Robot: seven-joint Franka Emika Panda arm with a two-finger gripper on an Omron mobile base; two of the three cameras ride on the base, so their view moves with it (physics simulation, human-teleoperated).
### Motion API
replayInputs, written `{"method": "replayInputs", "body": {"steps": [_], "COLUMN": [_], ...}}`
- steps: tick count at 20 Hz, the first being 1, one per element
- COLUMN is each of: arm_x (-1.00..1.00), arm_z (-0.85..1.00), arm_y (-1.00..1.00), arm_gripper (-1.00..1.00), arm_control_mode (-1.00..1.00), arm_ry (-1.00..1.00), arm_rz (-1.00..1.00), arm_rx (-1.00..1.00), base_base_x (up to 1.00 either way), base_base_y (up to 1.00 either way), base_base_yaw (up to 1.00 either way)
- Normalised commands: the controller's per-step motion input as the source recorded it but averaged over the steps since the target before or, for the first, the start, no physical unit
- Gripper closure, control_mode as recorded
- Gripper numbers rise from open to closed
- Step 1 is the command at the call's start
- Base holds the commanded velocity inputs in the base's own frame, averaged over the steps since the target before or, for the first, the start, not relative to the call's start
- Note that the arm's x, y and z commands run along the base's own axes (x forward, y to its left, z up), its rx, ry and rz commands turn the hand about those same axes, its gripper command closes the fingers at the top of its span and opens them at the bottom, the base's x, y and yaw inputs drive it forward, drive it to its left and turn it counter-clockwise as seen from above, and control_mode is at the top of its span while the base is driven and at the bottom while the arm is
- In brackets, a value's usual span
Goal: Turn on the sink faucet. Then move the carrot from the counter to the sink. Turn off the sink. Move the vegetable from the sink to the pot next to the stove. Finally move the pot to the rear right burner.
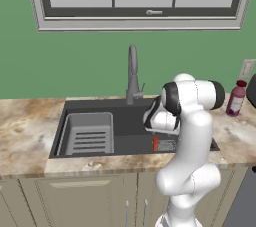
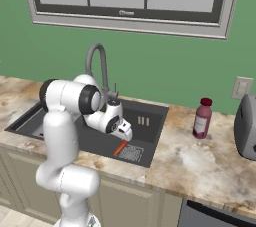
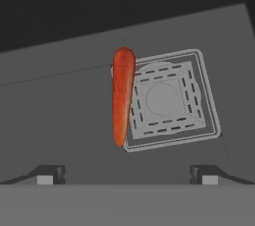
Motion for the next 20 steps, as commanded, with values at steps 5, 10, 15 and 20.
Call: {"method": "replayInputs", "body": {"steps": [5,10,15,20], "arm_x": [0.20,0.14,0.17,0.13], "arm_z": [-0.29,-0.30,-0.36,-0.35], "arm_y": [0.00,0.00,0.00,0.00], "arm_gripper": [-1.00,-1.00,-1.00,-1.00], "arm_control_mode": [-1.00,-1.00,-1.00,-1.00], "arm_ry": [0.00,0.00,0.00,0.00], "arm_rz": [0.00,0.00,0.00,0.00], "arm_rx": [0.00,0.00,0.00,0.00], "base_base_x": [0.00,0.00,0.00,0.00], "base_base_y": [0.00,0.00,0.00,0.00], "base_base_yaw": [0.00,0.00,0.00,0.00]}}
